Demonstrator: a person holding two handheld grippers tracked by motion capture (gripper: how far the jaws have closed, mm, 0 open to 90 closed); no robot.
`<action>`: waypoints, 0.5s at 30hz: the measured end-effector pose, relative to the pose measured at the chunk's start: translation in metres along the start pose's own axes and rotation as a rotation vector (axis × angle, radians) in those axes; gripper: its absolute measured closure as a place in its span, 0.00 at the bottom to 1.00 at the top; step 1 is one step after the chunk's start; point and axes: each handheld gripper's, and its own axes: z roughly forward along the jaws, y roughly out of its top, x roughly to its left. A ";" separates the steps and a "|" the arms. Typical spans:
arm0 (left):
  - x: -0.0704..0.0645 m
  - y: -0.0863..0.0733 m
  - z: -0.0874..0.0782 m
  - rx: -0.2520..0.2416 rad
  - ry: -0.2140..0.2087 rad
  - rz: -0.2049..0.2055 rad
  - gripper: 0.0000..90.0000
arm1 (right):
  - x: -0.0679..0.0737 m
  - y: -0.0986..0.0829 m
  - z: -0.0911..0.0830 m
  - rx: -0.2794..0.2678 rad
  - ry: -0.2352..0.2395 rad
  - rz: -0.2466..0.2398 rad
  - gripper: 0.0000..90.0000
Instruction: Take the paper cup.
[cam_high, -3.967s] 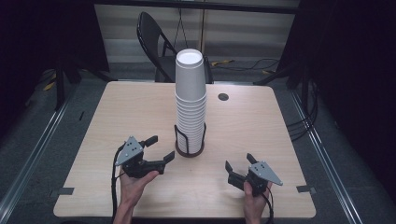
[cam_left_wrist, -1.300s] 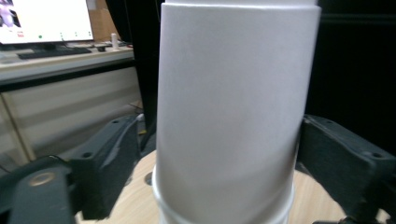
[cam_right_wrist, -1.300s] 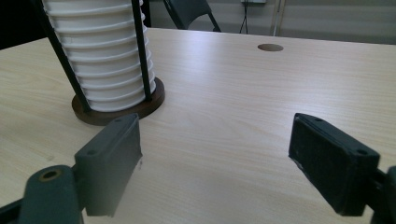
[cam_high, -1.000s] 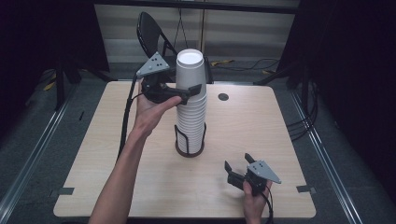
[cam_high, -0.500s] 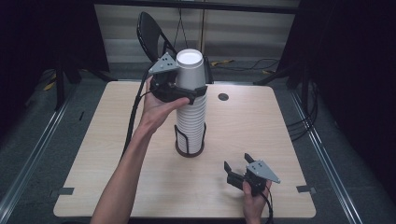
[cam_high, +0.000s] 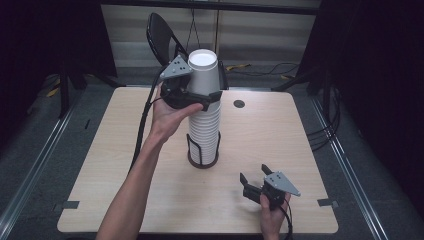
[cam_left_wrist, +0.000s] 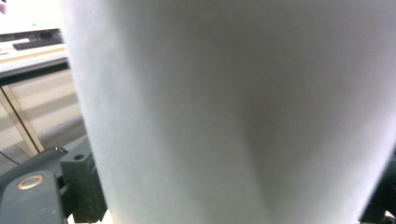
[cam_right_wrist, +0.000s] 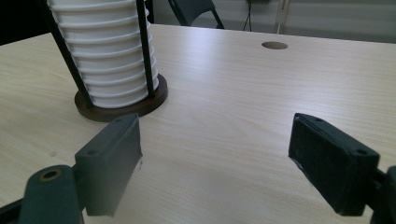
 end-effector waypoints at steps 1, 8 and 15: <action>0.000 0.001 0.000 0.000 0.000 0.000 0.12 | 0.000 0.000 0.000 0.001 0.001 0.001 0.18; 0.003 0.002 -0.002 -0.013 -0.008 -0.025 0.12 | 0.000 0.000 0.000 0.001 0.003 0.000 0.18; 0.005 0.006 -0.005 -0.040 -0.017 -0.042 0.12 | 0.000 0.000 0.000 0.002 0.003 0.003 0.18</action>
